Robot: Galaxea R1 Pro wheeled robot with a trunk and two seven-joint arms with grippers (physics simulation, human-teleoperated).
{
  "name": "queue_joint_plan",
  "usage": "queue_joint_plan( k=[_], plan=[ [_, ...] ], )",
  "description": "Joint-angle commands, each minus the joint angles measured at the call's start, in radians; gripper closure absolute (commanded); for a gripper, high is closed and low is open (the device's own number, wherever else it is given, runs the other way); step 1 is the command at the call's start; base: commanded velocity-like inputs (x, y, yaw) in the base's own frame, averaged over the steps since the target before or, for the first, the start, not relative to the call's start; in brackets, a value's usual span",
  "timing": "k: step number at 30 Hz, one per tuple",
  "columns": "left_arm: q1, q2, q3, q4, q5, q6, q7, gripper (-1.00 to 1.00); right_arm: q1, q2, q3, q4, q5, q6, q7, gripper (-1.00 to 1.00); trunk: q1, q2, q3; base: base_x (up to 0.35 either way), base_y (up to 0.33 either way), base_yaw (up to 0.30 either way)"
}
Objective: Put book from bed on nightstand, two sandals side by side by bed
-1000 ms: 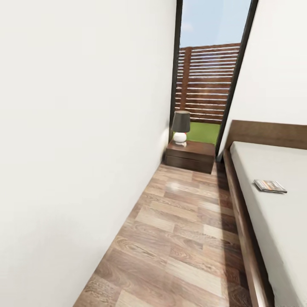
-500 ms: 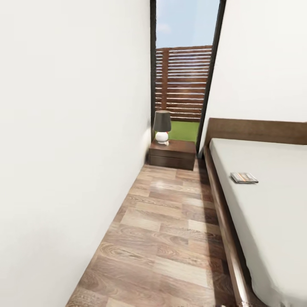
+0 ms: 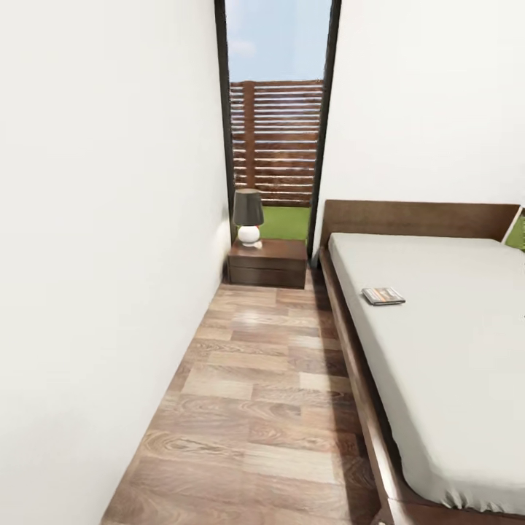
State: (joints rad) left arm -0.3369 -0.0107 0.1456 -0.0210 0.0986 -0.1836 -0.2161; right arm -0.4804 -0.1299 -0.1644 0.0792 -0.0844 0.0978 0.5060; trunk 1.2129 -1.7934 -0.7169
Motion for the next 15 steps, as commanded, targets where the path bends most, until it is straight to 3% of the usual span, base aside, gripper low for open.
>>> queue_joint_plan(
  k=[1,15],
  plan=[
    [-0.001,0.0,0.003,0.001,0.01,0.0,-0.006,-1.0,-0.001,-0.001,-0.004,0.002,-0.009,0.006,0.003,-1.0,0.0,0.0,-0.001,0.285,0.101,-0.031],
    [-0.001,0.001,0.004,0.001,0.01,0.0,-0.006,-1.0,-0.001,-0.001,-0.004,0.002,-0.009,0.006,0.003,-1.0,0.0,0.0,-0.001,0.319,0.022,-0.003]
  ],
)
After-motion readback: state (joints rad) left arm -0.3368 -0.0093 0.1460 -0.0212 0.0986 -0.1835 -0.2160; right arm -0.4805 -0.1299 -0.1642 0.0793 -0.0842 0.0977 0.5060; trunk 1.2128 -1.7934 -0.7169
